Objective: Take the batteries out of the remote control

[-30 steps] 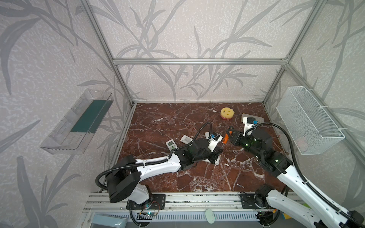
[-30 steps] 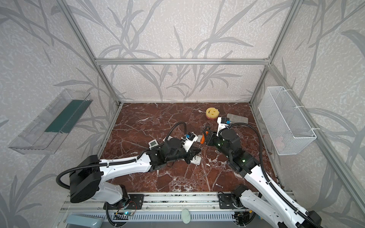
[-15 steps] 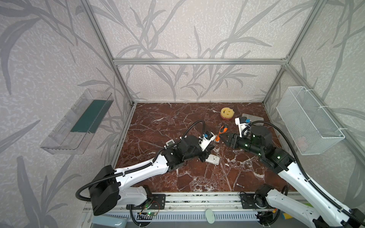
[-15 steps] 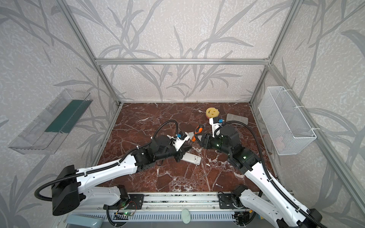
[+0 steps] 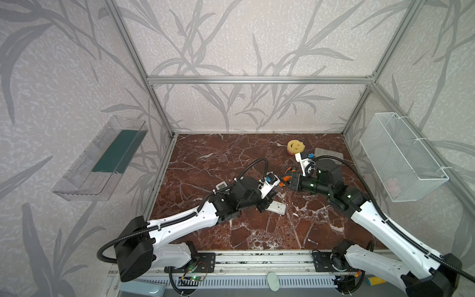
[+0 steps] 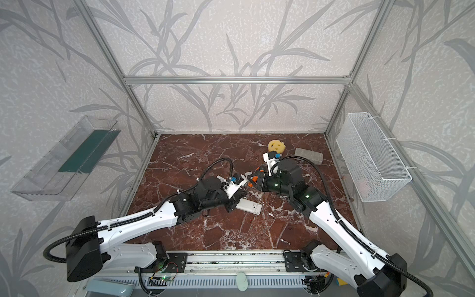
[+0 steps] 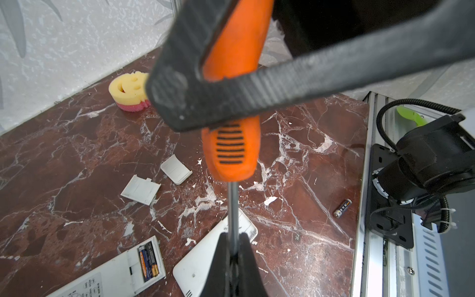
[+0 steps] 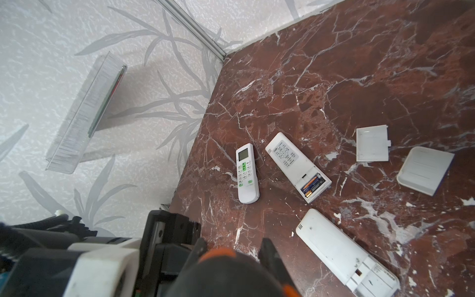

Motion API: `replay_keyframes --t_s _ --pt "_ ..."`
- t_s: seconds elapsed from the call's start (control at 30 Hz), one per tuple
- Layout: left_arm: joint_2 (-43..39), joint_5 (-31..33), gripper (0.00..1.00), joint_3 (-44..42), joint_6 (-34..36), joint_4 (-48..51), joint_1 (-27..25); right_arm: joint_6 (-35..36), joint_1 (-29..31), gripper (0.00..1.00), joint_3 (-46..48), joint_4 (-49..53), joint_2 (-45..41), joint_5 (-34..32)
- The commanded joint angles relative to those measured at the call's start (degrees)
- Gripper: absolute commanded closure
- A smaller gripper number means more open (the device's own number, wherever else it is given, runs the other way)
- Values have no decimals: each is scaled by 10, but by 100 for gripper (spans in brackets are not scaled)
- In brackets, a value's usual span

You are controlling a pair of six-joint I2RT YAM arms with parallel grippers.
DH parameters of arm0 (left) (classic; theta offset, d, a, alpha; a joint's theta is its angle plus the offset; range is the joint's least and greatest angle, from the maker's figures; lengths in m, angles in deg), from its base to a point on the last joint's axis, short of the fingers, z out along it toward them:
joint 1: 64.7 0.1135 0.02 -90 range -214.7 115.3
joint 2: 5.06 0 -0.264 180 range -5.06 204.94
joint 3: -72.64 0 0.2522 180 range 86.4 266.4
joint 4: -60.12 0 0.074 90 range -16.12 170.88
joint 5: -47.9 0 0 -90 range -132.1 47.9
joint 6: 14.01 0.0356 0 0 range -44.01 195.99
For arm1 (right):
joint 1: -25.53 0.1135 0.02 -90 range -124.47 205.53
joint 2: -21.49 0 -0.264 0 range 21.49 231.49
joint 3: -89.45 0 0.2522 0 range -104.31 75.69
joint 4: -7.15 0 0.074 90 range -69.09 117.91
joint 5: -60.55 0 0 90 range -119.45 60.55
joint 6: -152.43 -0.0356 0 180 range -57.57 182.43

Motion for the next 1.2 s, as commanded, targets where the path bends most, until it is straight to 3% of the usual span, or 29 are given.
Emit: replay_keyframes --t_s 0.0,0.1,0.13,0.2,0.4,0.63,0.97,1.17 --pt "-27 12 94 -6 24 -3 0 10 1 100 0 -39 -2 10" --pt "-44 47 55 -22 -11 -2 11 42 4 100 -1 -38 -2 -30" --pt "-51 57 47 -27 -38 2 19 67 6 100 -4 -36 2 -50" --pt "-65 49 43 -33 -92 19 47 105 17 100 -14 -29 15 -99" --pt "-90 27 43 -79 -246 47 127 230 69 100 -67 -59 108 -218" --pt "25 -39 46 -99 -382 -4 201 325 112 100 -103 -141 234 -279" --pt "215 -125 54 -65 -452 -88 251 369 113 100 -133 -177 338 -297" --pt "258 -137 54 -43 -457 -104 268 381 113 100 -137 -190 363 -301"
